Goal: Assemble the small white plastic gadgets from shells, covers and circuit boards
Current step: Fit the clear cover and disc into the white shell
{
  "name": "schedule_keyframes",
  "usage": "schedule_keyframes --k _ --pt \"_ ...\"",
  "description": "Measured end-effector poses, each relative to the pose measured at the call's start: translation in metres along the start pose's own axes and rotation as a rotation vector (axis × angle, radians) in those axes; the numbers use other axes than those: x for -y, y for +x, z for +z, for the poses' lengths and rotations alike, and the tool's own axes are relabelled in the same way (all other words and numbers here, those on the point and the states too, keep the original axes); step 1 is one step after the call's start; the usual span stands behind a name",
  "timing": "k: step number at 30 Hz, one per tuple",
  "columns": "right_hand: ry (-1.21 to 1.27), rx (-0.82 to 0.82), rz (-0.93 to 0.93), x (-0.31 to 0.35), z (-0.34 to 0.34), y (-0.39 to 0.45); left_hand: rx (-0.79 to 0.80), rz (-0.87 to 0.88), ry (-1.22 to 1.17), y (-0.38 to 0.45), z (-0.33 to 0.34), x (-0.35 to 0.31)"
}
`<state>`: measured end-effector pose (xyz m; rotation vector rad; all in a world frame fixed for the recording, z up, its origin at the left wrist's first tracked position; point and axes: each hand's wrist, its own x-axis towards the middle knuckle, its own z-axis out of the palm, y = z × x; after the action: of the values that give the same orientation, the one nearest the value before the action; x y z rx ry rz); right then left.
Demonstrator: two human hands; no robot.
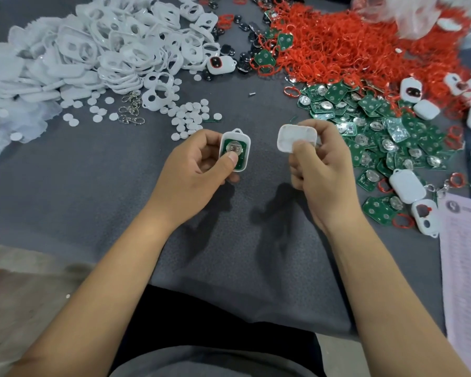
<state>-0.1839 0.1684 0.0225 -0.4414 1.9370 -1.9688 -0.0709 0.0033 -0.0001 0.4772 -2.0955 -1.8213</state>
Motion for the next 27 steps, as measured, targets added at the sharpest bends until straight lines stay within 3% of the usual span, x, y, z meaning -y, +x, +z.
schedule_keyframes --k 9,13,21,27 --pt "0.298 0.094 0.028 0.003 -0.003 0.003 0.0 -0.009 0.002 0.0 0.0 0.0" --pt "0.192 0.11 -0.019 0.004 -0.003 0.001 -0.007 -0.016 0.007 0.0 0.0 -0.002" --pt "0.192 0.17 0.149 -0.003 -0.002 0.003 -0.01 -0.03 0.024 0.0 0.001 -0.002" --pt "0.135 0.225 0.132 -0.008 -0.002 0.003 -0.013 -0.021 0.039 0.002 0.0 0.001"
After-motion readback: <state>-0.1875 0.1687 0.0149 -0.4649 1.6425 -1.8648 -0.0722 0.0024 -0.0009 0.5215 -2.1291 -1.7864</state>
